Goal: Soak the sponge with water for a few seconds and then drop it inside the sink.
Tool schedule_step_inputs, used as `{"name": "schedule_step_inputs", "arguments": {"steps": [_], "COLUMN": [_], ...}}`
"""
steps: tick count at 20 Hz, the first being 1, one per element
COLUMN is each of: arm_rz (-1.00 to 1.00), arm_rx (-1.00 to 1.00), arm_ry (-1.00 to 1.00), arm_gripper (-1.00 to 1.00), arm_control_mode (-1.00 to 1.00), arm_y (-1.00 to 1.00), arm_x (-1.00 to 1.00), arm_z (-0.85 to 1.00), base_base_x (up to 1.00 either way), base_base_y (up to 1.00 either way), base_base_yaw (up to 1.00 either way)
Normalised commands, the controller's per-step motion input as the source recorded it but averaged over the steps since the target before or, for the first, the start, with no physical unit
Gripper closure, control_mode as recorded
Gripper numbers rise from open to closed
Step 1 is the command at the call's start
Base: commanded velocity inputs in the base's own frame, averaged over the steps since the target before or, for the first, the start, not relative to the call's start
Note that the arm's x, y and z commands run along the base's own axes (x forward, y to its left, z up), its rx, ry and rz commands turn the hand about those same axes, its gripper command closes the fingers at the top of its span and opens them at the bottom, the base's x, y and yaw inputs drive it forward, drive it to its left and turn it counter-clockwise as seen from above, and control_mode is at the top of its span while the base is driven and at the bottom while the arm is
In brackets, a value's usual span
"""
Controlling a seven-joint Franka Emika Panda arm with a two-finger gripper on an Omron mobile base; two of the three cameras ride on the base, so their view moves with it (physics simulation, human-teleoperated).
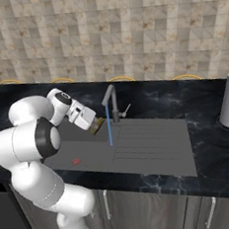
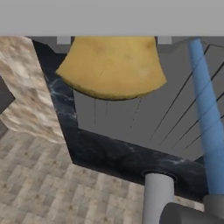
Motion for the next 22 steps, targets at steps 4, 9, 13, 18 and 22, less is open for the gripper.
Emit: {"name": "schedule_step_inputs", "arguments": {"steps": [4, 9, 13, 18, 22], "arm_rz": [0.00, -0.01, -0.02, -0.01, 0.00], "arm_rx": [0.00, 0.00, 0.00, 0.00, 0.00], "arm_ry": [0.08, 0.01, 0.00, 0.00, 0.00], "arm_gripper": [1.00, 1.00, 1.00, 1.00, 1.00], "arm_control_mode": [-1.00, -1.00, -1.00, -1.00, -1.00], "arm_y": [0.00, 0.00, 0.00, -0.02, -0.07], "arm_x": [0.12, 0.13, 0.13, 0.01, 0.00], "arm_z": [-0.10, -0.14, -0.15, -0.01, 0.00], "base_base_x": [0.00, 0.00, 0.00, 0.00, 0.00], "base_base_y": [0.00, 0.00, 0.00, 0.00, 0.00], "base_base_yaw": [0.00, 0.00, 0.00, 0.00, 0.00]}}
